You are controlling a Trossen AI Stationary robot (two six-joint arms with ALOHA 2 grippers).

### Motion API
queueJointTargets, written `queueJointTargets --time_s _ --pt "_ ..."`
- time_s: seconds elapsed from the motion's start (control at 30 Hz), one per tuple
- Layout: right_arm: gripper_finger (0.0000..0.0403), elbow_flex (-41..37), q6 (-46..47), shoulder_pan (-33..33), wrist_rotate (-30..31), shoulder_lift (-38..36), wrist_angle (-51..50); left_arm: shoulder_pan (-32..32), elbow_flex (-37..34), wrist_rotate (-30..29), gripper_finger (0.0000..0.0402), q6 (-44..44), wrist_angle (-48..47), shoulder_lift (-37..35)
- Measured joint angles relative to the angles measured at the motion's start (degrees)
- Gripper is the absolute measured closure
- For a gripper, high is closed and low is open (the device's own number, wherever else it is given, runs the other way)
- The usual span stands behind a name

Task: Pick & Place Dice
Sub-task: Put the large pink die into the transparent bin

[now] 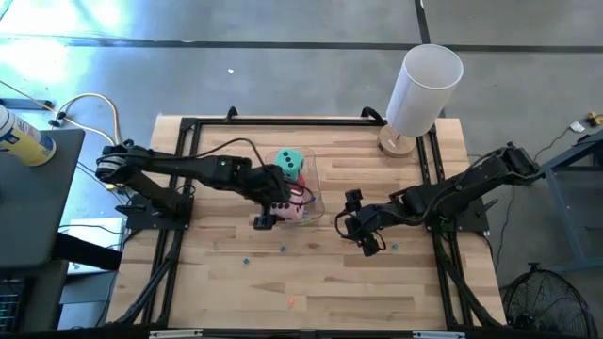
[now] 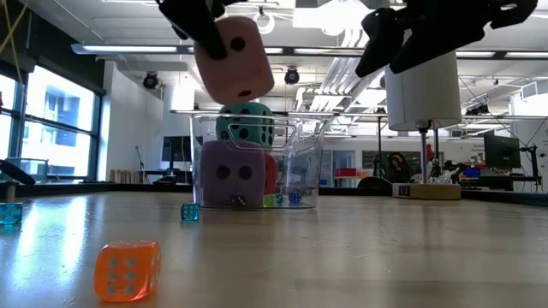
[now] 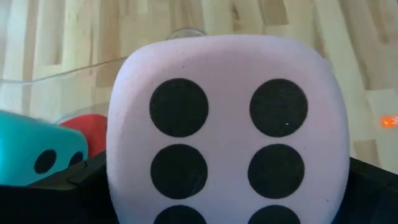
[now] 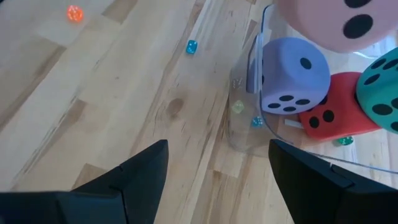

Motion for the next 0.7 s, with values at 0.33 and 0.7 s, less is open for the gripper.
queueJointTargets --time_s 0.33,0.7 --pt "0.0133 -0.32 -1.44 0.00 -0.04 0.00 0.37 1.16 0.07 -8.31 0.0016 -8.95 0.42 0.47" --pt "0.0133 -0.30 4.82 0.00 -0.07 0.00 0.10 1.16 0.09 -10.47 0.0016 -6.17 1.69 3.48"
